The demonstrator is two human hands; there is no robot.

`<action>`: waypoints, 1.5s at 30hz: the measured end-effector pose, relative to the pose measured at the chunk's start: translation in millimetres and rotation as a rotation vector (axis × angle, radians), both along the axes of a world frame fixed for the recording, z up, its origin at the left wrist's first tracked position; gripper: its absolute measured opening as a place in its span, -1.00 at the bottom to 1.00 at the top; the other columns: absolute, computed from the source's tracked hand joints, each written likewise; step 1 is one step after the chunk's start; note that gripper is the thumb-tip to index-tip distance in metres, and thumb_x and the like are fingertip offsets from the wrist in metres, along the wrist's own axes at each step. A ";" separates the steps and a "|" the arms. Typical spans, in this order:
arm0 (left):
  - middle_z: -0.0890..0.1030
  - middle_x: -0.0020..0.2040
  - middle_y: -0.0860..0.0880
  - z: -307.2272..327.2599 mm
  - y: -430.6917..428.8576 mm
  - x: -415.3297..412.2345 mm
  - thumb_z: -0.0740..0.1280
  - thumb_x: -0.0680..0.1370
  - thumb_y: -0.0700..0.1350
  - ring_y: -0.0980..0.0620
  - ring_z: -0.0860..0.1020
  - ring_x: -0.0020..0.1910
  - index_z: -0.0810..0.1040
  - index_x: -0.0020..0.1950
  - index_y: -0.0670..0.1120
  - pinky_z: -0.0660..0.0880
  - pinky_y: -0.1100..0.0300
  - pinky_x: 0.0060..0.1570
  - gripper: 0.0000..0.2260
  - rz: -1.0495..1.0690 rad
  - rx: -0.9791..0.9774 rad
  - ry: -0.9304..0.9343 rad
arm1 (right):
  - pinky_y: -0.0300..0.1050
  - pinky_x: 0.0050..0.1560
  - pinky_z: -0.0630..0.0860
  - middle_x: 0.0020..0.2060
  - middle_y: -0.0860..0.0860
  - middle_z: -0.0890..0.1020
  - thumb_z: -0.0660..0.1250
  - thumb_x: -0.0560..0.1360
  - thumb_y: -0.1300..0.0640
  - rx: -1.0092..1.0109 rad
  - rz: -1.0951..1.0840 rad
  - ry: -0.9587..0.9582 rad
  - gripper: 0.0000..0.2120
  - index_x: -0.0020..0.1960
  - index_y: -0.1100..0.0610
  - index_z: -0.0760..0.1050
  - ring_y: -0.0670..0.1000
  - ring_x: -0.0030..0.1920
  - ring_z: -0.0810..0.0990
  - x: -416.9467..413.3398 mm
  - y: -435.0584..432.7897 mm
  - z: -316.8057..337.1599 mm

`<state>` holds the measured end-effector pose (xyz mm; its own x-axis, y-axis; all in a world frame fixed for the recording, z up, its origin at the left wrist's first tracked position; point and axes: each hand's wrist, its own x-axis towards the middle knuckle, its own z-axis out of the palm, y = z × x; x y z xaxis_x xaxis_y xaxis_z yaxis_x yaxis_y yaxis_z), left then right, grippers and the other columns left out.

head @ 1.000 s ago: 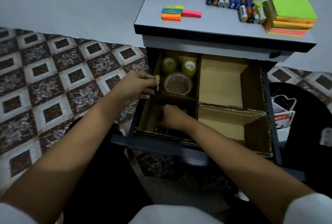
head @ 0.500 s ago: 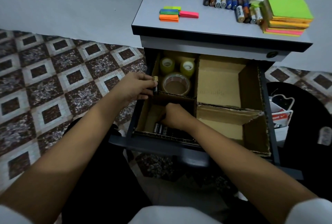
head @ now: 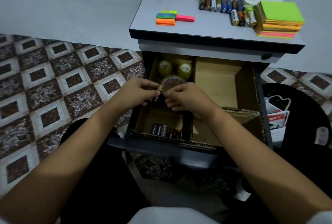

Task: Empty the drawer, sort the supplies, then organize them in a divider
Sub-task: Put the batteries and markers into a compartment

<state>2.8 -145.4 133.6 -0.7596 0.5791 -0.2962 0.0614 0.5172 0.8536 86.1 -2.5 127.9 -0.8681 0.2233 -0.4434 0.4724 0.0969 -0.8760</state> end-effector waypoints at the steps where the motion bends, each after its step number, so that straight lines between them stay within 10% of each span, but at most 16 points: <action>1: 0.60 -0.21 0.01 0.1 0.4 2.4 0.38 0.50 -0.17 0.14 0.52 -0.27 0.58 0.07 -0.01 0.46 0.42 -0.38 -0.83 -0.030 -0.007 0.027 | -0.24 -0.17 0.55 -0.21 0.06 0.60 0.22 0.58 0.18 -0.007 -0.044 0.041 -0.82 0.08 0.24 0.54 -0.06 -0.21 0.57 0.8 2.7 4.4; 13: 0.65 -0.14 0.04 2.7 1.7 7.3 0.43 0.46 -0.15 0.14 0.57 -0.18 0.50 0.17 0.03 0.48 0.23 -0.14 -0.70 -0.130 -0.042 0.170 | -0.17 -0.13 0.58 -0.17 0.14 0.62 0.35 0.50 0.22 0.105 -0.064 0.043 -0.91 -0.06 0.23 0.59 -0.01 -0.16 0.58 -0.8 2.4 7.7; 22: 0.44 0.29 -0.19 -34.0 4.1 -22.1 0.22 0.60 -0.09 -0.11 0.43 0.23 0.44 0.35 -0.13 0.31 0.21 0.08 -0.67 0.126 -0.129 0.570 | -0.21 -0.13 0.59 -0.19 0.04 0.62 0.36 0.49 0.25 0.174 0.120 0.010 -0.93 -0.02 0.18 0.54 -0.06 -0.18 0.59 3.2 -8.3 -6.8; 30: 0.24 0.49 -0.12 -54.5 15.6 -16.9 0.08 0.65 0.01 -0.09 0.22 0.46 0.09 0.54 -0.08 0.22 0.04 0.37 -0.52 0.138 -0.117 0.363 | -0.27 -0.23 0.39 -0.08 0.04 0.62 0.41 0.45 0.18 0.438 0.245 0.013 -0.83 0.04 0.16 0.60 -0.07 -0.12 0.53 -8.9 -25.1 -40.4; 45: 0.26 0.50 -0.07 -54.4 11.5 -14.2 0.10 0.65 0.00 -0.05 0.24 0.46 0.11 0.54 -0.05 0.23 0.09 0.37 -0.53 0.164 -0.055 0.328 | -0.23 -0.10 0.44 0.01 0.12 0.65 0.32 0.49 0.28 0.498 0.426 -0.055 -0.85 0.02 0.25 0.62 0.06 0.02 0.59 -22.2 -34.3 -66.6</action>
